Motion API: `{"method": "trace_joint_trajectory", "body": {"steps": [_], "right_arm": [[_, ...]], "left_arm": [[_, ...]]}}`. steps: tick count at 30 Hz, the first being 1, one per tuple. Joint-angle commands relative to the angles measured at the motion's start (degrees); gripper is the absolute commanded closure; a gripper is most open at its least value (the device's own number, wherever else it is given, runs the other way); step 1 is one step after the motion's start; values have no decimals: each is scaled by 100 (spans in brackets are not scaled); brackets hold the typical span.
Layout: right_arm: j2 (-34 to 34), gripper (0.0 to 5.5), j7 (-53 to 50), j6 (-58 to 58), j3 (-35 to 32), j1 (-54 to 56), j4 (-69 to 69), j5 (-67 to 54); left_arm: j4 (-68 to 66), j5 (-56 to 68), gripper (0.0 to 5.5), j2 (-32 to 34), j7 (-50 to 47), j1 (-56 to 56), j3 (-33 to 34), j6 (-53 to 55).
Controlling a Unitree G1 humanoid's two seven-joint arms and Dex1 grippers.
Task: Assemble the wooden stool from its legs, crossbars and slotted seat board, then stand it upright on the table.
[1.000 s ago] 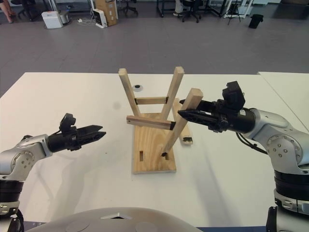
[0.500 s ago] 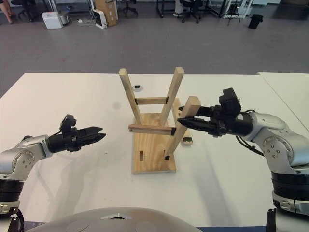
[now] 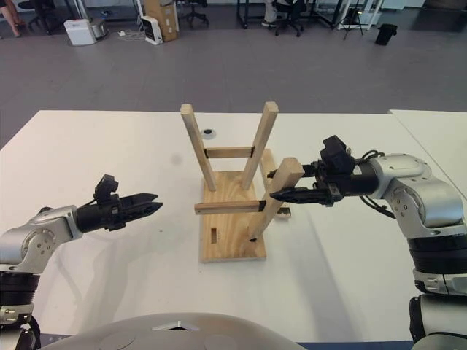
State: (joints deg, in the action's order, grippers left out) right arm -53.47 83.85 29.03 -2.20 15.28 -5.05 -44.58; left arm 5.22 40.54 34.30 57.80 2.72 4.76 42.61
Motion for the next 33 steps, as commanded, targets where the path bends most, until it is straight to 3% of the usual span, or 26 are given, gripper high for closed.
{"method": "trace_joint_trajectory", "body": {"steps": [1, 24, 26, 33], "right_arm": [[-68, 341, -179, 50, 469, -973, -272, 598], [-82, 341, -1211, -71, 1596, -1043, -140, 1560], [-18, 283, -1468, -211, 1624, -864, -54, 1733], [-51, 166, -1467, -500, 1199, -878, 284, 2106]], "left_arm": [[188, 67, 260, -76, -155, -87, 44, 77], [399, -58, 260, -527, -383, -221, -170, 35], [405, -84, 260, -571, -395, -240, -202, 9], [475, -86, 260, -668, -531, -411, -227, -91]]}}
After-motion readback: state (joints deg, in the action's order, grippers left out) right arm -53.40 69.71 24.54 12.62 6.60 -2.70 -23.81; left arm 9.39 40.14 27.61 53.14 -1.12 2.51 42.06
